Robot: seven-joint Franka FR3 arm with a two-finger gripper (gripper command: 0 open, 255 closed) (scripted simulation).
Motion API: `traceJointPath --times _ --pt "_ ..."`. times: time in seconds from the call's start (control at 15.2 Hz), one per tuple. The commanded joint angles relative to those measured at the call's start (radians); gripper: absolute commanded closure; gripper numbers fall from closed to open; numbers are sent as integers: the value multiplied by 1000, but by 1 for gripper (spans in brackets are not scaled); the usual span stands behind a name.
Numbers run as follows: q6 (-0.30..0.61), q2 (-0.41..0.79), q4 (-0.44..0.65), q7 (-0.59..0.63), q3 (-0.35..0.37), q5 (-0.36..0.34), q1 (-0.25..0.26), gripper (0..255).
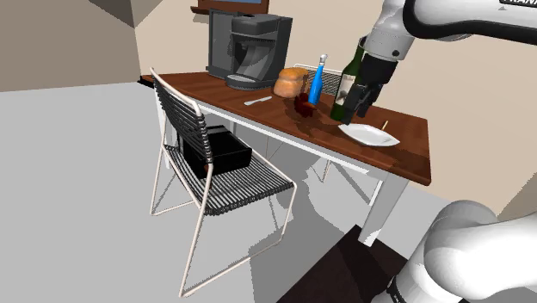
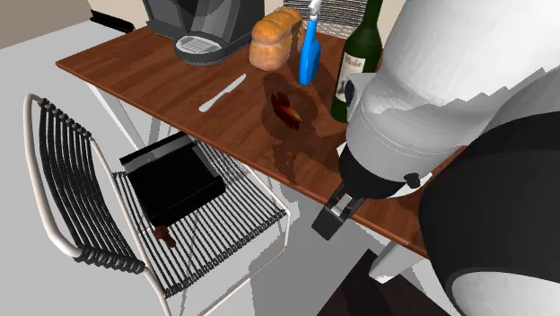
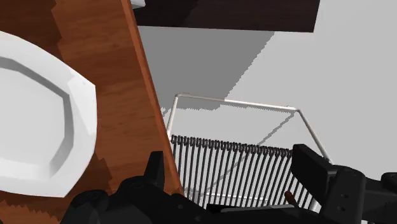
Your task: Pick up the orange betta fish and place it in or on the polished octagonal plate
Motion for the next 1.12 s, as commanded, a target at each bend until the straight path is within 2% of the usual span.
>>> traceJointPath --times 0.0,0.53,1.06 --pt "0 0 0 0 0 0 0 0" --pt "141 275 148 -37 -66 -37 -26 0" --pt "218 563 374 -81 -129 -36 -46 0"
